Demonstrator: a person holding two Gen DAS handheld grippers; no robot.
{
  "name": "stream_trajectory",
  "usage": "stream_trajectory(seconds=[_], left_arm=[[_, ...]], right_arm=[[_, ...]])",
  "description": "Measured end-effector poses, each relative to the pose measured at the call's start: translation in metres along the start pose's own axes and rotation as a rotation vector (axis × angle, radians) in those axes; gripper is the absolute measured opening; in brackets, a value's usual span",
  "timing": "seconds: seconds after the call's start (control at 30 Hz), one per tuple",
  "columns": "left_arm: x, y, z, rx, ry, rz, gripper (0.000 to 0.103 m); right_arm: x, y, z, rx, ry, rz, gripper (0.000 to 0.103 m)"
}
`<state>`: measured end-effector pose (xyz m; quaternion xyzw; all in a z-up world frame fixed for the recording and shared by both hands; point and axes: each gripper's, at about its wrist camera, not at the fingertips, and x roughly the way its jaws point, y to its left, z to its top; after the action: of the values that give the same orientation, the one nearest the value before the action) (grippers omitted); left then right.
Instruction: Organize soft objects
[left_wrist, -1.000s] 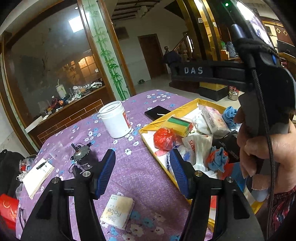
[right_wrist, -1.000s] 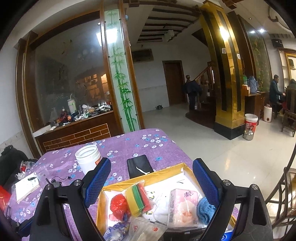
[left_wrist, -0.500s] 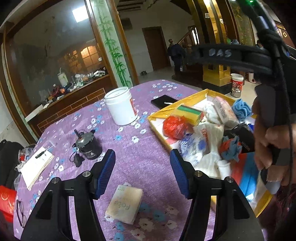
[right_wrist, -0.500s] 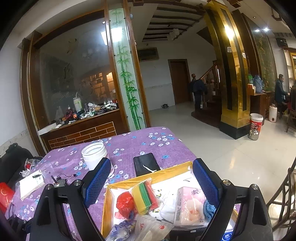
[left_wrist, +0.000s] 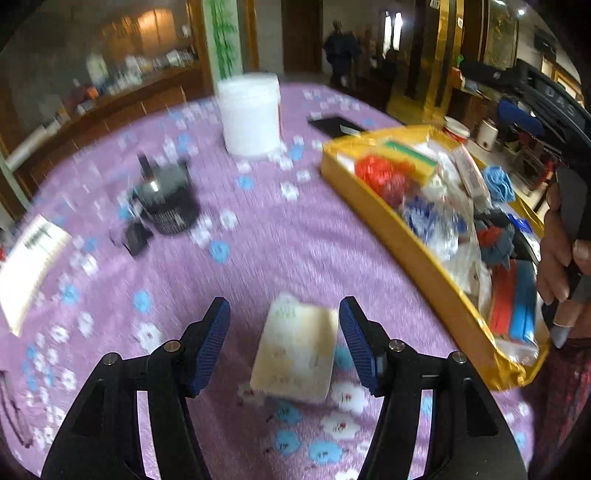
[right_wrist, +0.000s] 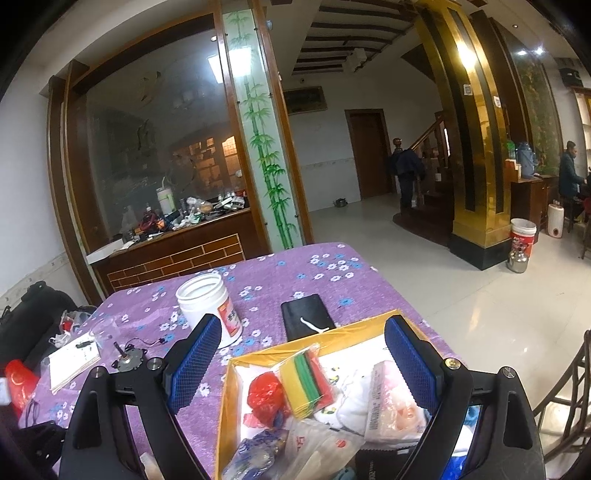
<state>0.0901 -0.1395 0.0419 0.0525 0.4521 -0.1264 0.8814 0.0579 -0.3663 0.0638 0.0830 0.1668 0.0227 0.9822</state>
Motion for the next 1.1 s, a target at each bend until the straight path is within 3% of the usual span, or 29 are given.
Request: stream_trajectory(seconds=[0.1,0.2,0.27,0.47,0.5,0.57,0.63,0.83,1.0,1.1], left_arm=[[0.005,-0.004,-0.005,0.026,0.062,-0.045,0.060],[0.003,-0.018,-0.013,0.128,0.079,0.010,0.060],[0.006,-0.020,-0.019,0.161,0.097,0.035,0.069],[0.020,-0.018,-0.025,0.147,0.132,0.071,0.069],[0.020,-0.016,-0.026,0.127,0.126,0.058,0.067],[0.021,-0.014,-0.025,0.108,0.124,0.043,0.046],[0.023,-0.007,-0.022,0.082,0.119,0.043,0.044],[0.017,0.006,-0.017,0.005,0.069,0.032,0.043],[-0.004,0.009,-0.011,-0.026,-0.051,0.005,0.043],[-0.018,0.006,-0.009,-0.036,-0.127,-0.021,0.043]], right_arm=[[0.001,0.004,-0.002,-0.018,0.004,-0.001,0.092],[0.002,0.006,-0.003,-0.025,0.006,0.005,0.092],[0.002,0.006,-0.003,-0.027,0.007,0.008,0.092],[0.003,0.010,-0.005,0.012,0.056,0.120,0.092],[0.004,0.012,-0.006,0.013,0.065,0.137,0.092],[0.004,0.020,-0.011,0.014,0.092,0.199,0.092],[0.004,0.030,-0.015,0.013,0.125,0.273,0.092],[0.016,0.061,-0.033,-0.015,0.261,0.418,0.092],[0.043,0.070,-0.058,0.068,0.470,0.564,0.090],[0.054,0.068,-0.066,0.132,0.537,0.625,0.085]])
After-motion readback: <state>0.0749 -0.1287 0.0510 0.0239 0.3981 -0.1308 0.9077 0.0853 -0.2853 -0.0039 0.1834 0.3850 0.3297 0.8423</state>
